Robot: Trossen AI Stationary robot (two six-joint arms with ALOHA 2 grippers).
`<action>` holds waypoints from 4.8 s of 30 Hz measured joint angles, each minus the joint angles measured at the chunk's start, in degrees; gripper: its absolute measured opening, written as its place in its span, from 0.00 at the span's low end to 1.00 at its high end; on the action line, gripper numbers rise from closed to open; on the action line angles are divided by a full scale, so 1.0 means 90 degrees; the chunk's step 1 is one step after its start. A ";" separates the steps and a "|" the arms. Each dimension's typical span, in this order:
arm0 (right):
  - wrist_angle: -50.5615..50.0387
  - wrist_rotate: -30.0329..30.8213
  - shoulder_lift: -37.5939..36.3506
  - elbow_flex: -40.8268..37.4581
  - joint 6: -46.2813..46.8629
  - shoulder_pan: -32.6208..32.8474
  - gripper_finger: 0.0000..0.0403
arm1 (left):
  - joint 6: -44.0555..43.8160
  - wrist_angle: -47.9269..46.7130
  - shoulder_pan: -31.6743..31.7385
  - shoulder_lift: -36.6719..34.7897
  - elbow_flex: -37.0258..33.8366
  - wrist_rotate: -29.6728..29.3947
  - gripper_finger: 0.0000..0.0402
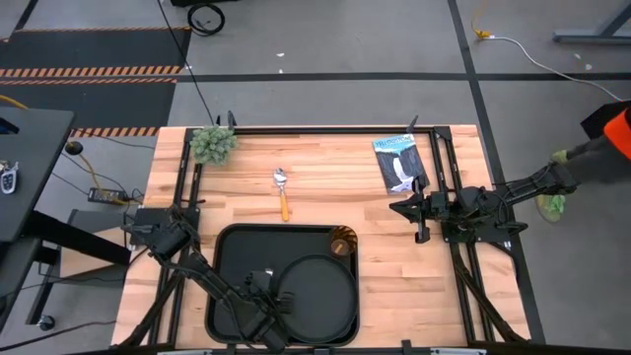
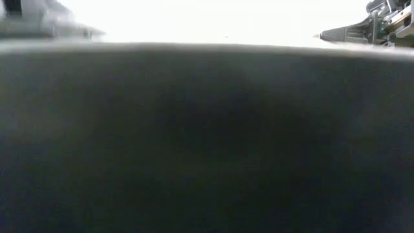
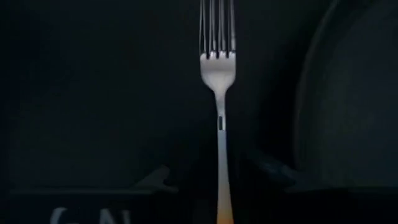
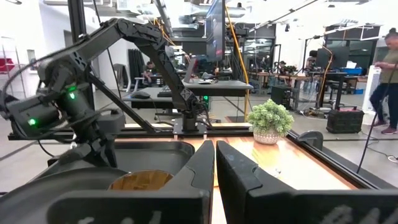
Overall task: Pick and place plate/cup/fork/spoon on tray
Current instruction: Put the orange fork on the black serving tray, then put the yellow spoon on the black serving tray
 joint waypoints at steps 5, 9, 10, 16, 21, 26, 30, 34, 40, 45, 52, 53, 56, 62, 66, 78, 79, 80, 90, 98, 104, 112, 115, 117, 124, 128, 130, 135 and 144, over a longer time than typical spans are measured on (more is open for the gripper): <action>0.0000 -0.0002 0.0000 0.0000 0.0000 0.0000 0.06 | 0.0042 -0.1375 0.0029 -0.0007 0.0685 -0.0263 0.28; 0.0002 0.0000 0.0000 0.0000 0.0000 0.0002 0.06 | 0.0467 -0.1961 0.0160 -0.0017 0.1045 -0.0528 0.28; 0.0000 0.0000 0.0000 0.0000 0.0000 0.0001 0.06 | 0.0646 -0.2019 0.0236 -0.0018 0.1087 -0.0584 0.28; 0.0000 0.0000 0.0000 0.0000 0.0000 0.0002 0.06 | 0.2125 -0.2053 0.0998 -0.0019 0.1108 -0.0872 0.26; 0.0001 0.0000 0.0000 0.0000 0.0000 0.0001 0.06 | 0.3572 -0.2014 0.1794 -0.0019 0.1108 -0.1589 0.18; 0.0002 0.0000 0.0000 0.0000 0.0000 0.0002 0.06 | 0.4832 -0.2137 0.2529 -0.0019 0.1108 -0.1799 0.06; 0.0001 -0.0002 0.0000 0.0000 0.0000 0.0000 0.06 | 0.5627 -0.2170 0.2975 -0.0019 0.1106 -0.1962 0.02; 0.0001 0.0000 0.0000 0.0000 -0.0001 0.0000 0.06 | 0.6371 -0.2167 0.3280 -0.0019 0.1106 -0.2049 0.01; 0.0000 0.0000 -0.0001 0.0000 0.0000 0.0000 0.06 | 0.7005 -0.2157 0.3527 -0.0399 0.0714 -0.2248 0.01; 0.0002 -0.0002 -0.0002 0.0001 0.0000 0.0001 0.06 | 0.6532 -0.1630 0.3598 -0.1450 -0.0932 -0.2199 0.01; 0.0001 -0.0002 -0.0002 0.0001 -0.0001 0.0001 0.06 | 0.6160 0.0439 0.3803 -0.2773 -0.2611 -0.1848 0.02; 0.0002 0.0000 -0.0002 0.0001 0.0000 0.0000 0.06 | 0.6153 0.0670 0.3864 -0.2877 -0.2739 -0.1822 0.03; 0.0000 0.0000 0.0000 0.0002 0.0000 0.0000 0.06 | 0.6155 0.1310 0.4127 -0.2910 -0.2934 -0.1531 0.07; -0.0003 0.0000 0.0000 0.0000 0.0000 0.0000 0.06 | 0.6644 0.3017 0.4685 -0.2831 -0.3396 -0.1020 0.15; 0.0000 0.0000 -0.0001 0.0000 0.0000 0.0000 0.06 | 0.6766 0.3740 0.4993 -0.2832 -0.3648 -0.1011 0.24; 0.0002 -0.0002 -0.0001 0.0001 0.0000 0.0001 0.06 | 0.6976 0.4731 0.5292 -0.2535 -0.3914 -0.1141 0.48; 0.0003 -0.0002 -0.0001 0.0000 0.0000 0.0002 0.06 | 0.6970 0.4811 0.5302 -0.2435 -0.3912 -0.1144 0.49; 0.0004 0.0000 -0.0002 0.0000 0.0000 0.0000 0.06 | 0.6966 0.4830 0.5302 -0.2344 -0.3912 -0.1153 0.49; 0.0000 -0.0002 0.0000 0.0000 0.0000 0.0002 0.06 | 0.6818 0.4942 0.5432 -0.1972 -0.3880 -0.1014 0.44; 0.0001 0.0000 -0.0001 0.0000 0.0000 0.0001 0.06 | 0.6828 0.4932 0.5429 -0.1960 -0.3880 -0.0993 0.34; 0.0000 0.0000 0.0000 0.0000 0.0000 0.0002 0.06 | 0.6833 0.4907 0.5431 -0.1955 -0.3880 -0.0952 0.25; 0.0002 0.0000 0.0000 0.0000 0.0000 0.0002 0.06 | 0.7182 0.4909 0.5431 -0.1950 -0.3883 -0.0949 0.15; 0.0000 0.0000 0.0000 0.0001 -0.0001 0.0001 0.06 | 0.7338 0.4910 0.5431 -0.1950 -0.3883 -0.0952 0.15; 0.0000 0.0000 -0.0001 0.0000 -0.0001 0.0000 0.06 | 0.7446 0.4912 0.5431 -0.1948 -0.3885 -0.0961 0.16; 0.0000 0.0000 -0.0001 0.0000 -0.0002 0.0000 0.06 | 0.7715 0.4931 0.5429 -0.1955 -0.3890 -0.0988 0.15; 0.0000 0.0000 -0.0002 0.0000 -0.0001 0.0000 0.06 | 0.7859 0.4936 0.5416 -0.1987 -0.3897 -0.1011 0.15; 0.0000 0.0000 0.0000 0.0000 0.0000 0.0000 0.06 | 0.7894 0.4927 0.5419 -0.2016 -0.3903 -0.1013 0.15; 0.0000 -0.0002 -0.0001 0.0000 0.0000 0.0000 0.06 | 0.7965 0.4808 0.5419 -0.2164 -0.3926 -0.1071 0.15; 0.0002 0.0000 -0.0002 0.0000 0.0000 0.0000 0.06 | 0.8032 0.4725 0.5419 -0.2300 -0.3912 -0.1183 0.15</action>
